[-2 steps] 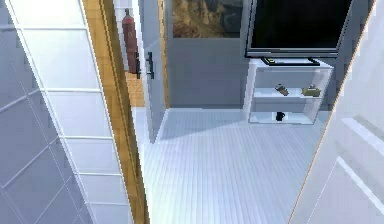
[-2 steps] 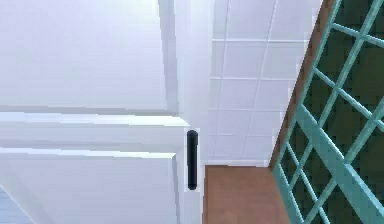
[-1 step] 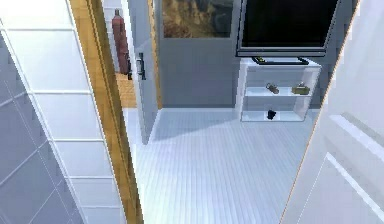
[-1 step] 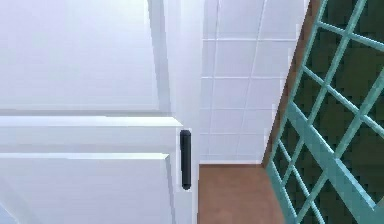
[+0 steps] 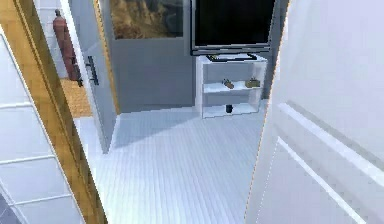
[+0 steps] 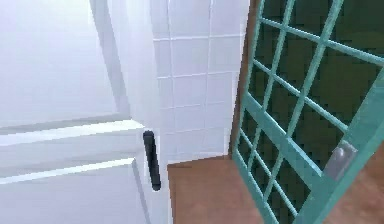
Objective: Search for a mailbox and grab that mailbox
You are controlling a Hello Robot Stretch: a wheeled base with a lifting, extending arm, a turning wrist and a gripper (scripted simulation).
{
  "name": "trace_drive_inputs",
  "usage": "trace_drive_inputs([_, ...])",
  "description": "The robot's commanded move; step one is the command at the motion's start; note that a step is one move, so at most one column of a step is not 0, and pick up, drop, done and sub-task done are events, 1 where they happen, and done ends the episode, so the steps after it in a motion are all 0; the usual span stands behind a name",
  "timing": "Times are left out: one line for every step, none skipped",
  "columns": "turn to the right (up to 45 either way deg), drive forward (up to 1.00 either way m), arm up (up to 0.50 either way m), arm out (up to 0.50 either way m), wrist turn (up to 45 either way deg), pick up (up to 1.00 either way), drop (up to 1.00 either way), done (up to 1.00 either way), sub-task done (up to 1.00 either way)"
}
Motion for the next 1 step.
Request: trace_drive_inputs([0.0, 0.60, 0.00, 0.00, 0.0, 0.00, 0.00, 0.00, 0.00])
